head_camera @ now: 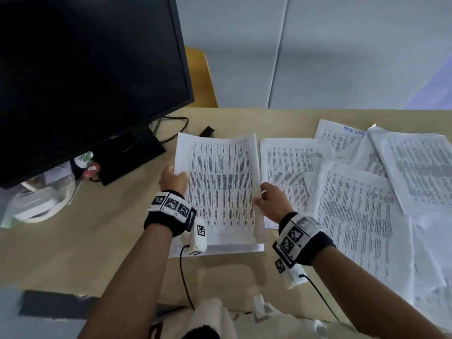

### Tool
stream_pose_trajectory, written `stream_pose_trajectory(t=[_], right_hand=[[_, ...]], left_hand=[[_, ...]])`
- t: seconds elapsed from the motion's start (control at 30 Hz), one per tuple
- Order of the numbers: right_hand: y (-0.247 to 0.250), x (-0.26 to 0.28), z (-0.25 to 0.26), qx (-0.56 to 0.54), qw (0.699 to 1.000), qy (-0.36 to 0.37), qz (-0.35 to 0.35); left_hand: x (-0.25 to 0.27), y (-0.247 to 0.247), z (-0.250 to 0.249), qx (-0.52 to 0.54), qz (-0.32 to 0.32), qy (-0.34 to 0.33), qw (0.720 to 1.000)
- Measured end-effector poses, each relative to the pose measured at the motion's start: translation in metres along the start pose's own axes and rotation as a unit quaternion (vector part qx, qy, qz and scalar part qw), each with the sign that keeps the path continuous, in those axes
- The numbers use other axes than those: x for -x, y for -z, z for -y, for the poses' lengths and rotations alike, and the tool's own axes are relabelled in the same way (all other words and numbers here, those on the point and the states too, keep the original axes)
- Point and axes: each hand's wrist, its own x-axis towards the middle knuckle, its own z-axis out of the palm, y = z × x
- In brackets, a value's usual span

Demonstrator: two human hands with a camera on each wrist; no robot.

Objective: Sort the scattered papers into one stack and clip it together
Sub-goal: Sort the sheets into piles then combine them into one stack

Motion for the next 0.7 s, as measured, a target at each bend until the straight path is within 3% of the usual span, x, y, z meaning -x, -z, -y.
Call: stream_pose_trajectory(t=[0.23, 0.37, 0.53, 0.6, 0.7], right_hand=[[-0.022, 0.004, -0.008, 0.039, 0.998, -0.048, -0.02], [-0.029, 0.007, -0.009, 0.069, 0.996, -0.051, -0.001], [-0.022, 0.008, -0.007, 0.085, 0.996, -0.031, 0.025], [-0.009, 0.006, -0.009, 0.07, 0.997, -0.011, -0.005], [0.02, -0.001, -0.022, 0.057, 0.991, -0.035, -0.117]], left_hand=[[-0.001, -0.006, 0.028, -0.081, 0.006, 0.032, 0.996], [0.006, -0.014, 0.035, -0.161, 0.068, 0.083, 0.981], [0.012, -0.023, 0.029, -0.169, 0.064, 0.089, 0.98], [0.015, -0.029, 0.022, -0.17, 0.046, 0.077, 0.981], [0.026, -0.047, -0.001, -0.129, 0.026, 0.004, 0.991]])
